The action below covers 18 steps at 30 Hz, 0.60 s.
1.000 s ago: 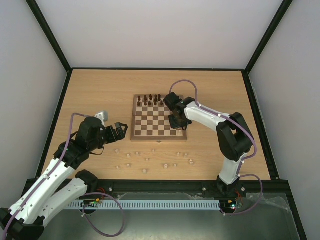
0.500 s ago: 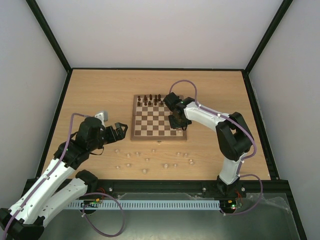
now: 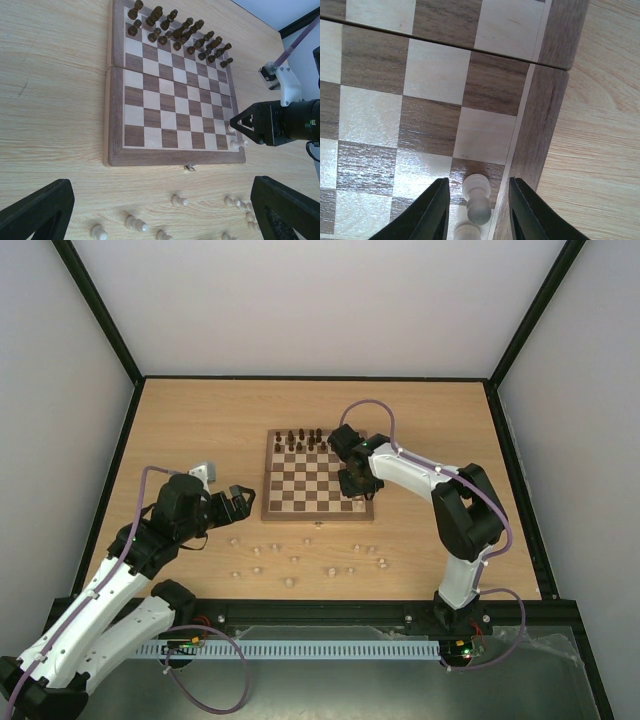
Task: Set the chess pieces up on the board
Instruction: Place the chess piece on the chessboard.
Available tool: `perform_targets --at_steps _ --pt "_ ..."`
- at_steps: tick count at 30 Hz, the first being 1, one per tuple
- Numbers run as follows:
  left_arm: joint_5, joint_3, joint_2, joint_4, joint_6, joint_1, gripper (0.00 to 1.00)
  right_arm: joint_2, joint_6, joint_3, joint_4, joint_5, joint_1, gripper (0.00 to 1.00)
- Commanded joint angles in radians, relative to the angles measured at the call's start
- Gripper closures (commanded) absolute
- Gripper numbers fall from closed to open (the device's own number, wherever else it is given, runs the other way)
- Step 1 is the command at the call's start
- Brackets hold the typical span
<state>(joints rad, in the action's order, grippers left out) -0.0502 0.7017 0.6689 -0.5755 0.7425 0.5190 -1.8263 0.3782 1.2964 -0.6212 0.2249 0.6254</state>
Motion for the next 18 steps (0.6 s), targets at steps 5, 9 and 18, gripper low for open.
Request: perform_targets --at_steps 5,9,18 --pt "0.021 0.037 -0.02 -0.036 -0.013 0.006 0.01 0.075 0.004 -0.002 -0.01 -0.006 -0.005 0.48" --pt "0.014 0.03 -0.055 -0.001 -0.021 0.006 0.0 0.146 0.003 -0.02 0.009 -0.055 -0.005 0.28" --pt "0.073 0.027 -0.105 0.038 0.025 0.006 0.0 0.341 0.04 -0.101 0.11 -0.144 -0.005 0.02"
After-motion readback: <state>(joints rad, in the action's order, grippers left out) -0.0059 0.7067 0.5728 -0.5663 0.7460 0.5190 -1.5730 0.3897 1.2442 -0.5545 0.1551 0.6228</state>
